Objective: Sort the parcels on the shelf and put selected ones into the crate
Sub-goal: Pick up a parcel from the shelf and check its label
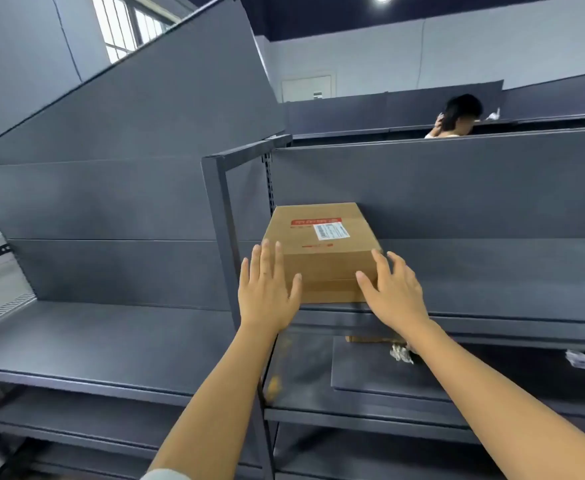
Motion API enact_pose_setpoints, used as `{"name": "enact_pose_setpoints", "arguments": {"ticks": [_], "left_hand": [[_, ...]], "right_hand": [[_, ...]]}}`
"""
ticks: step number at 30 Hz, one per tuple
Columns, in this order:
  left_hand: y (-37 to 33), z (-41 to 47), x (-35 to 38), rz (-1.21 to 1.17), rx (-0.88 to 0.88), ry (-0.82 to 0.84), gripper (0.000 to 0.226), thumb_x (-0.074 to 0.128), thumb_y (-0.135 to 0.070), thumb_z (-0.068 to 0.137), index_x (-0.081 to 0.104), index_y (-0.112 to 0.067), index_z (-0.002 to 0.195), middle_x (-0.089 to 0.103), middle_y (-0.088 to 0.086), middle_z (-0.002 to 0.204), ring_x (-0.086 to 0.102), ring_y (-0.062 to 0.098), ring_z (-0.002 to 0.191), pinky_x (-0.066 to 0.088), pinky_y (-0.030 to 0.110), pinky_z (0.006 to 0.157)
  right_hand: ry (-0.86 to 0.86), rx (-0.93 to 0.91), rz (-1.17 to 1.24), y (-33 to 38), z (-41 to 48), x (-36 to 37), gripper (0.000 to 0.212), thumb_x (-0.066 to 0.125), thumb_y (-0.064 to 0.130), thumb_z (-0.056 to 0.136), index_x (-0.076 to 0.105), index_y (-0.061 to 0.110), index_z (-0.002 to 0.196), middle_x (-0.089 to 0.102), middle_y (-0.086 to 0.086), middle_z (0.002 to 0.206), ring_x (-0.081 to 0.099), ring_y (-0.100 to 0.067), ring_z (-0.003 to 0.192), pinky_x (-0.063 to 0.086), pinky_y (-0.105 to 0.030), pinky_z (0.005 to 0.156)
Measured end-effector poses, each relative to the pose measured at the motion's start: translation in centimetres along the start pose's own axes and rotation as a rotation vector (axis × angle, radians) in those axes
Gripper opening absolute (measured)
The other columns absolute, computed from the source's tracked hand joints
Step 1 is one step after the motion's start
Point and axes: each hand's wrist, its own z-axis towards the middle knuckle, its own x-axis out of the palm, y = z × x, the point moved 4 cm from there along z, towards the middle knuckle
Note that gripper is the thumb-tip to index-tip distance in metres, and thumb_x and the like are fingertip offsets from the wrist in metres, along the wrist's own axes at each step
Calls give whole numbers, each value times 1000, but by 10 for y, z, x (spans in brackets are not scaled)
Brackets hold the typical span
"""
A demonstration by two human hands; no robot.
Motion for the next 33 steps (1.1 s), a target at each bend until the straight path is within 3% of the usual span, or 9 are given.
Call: {"name": "enact_pose_setpoints", "arguments": {"ticks": [5, 8, 12, 16, 19, 24, 27, 30, 33], "left_hand": [[14, 35, 16, -269, -165, 24, 68, 25, -47, 99, 4, -12, 153, 5, 15, 161, 4, 31, 148, 8, 41, 121], [24, 48, 27, -587, -391, 119, 71, 31, -46, 99, 1, -11, 153, 5, 14, 161, 12, 32, 147, 18, 46, 118], [35, 61, 46, -1042, -726, 301, 62, 29, -42, 101, 13, -10, 151, 29, 14, 153, 35, 34, 135, 31, 42, 106], [39, 60, 57, -1179, -766, 280, 64, 29, -54, 98, 21, -16, 148, 37, 10, 148, 37, 32, 134, 32, 43, 106], [45, 64, 69, -1259, -811, 272, 69, 30, -63, 93, 20, -20, 147, 38, 5, 146, 38, 29, 131, 31, 46, 108], [45, 62, 81, -1336, -789, 300, 54, 37, -57, 93, 28, -25, 135, 40, -2, 119, 38, 20, 107, 34, 40, 96], [46, 55, 82, -1356, -763, 305, 42, 42, -57, 88, 35, -25, 115, 45, -2, 112, 45, 21, 104, 39, 45, 101], [45, 46, 78, -1375, -759, 401, 48, 45, -60, 81, 45, -29, 118, 53, -2, 115, 50, 23, 111, 42, 46, 100], [45, 41, 74, -1396, -751, 559, 43, 51, -54, 81, 50, -27, 115, 56, 2, 107, 55, 29, 103, 49, 48, 90]], "right_hand": [[32, 108, 202, -2, 27, 6, 64, 32, 49, 98, 9, 23, 152, 7, -8, 159, 17, -31, 144, 22, -49, 113], [30, 195, 502, -2, 41, 10, 66, 35, 45, 99, 6, 17, 152, 12, -8, 159, 22, -27, 144, 25, -45, 112], [16, 354, 710, -5, 54, 24, 65, 35, 46, 99, 13, 15, 152, 21, -6, 157, 27, -27, 141, 28, -41, 111], [-88, 426, 799, -6, 58, 30, 55, 35, 47, 98, 36, 12, 140, 31, -8, 144, 41, -22, 120, 34, -34, 94], [-169, 488, 817, -13, 61, 30, 45, 36, 51, 97, 43, 12, 117, 42, -10, 132, 42, -18, 103, 35, -33, 84], [-169, 628, 1051, -34, 51, 41, 38, 40, 52, 94, 44, 16, 106, 55, -9, 112, 53, -24, 102, 42, -38, 79], [-149, 637, 1080, -38, 42, 41, 31, 48, 47, 88, 39, 23, 105, 49, -8, 119, 50, -25, 108, 42, -39, 82], [42, 626, 1178, -40, 32, 30, 51, 58, 47, 72, 45, 26, 116, 52, -7, 126, 53, -26, 110, 47, -42, 90], [299, 608, 1346, -48, 14, 16, 29, 51, 36, 87, 59, 25, 113, 62, -8, 113, 59, -26, 100, 49, -43, 82]]}}
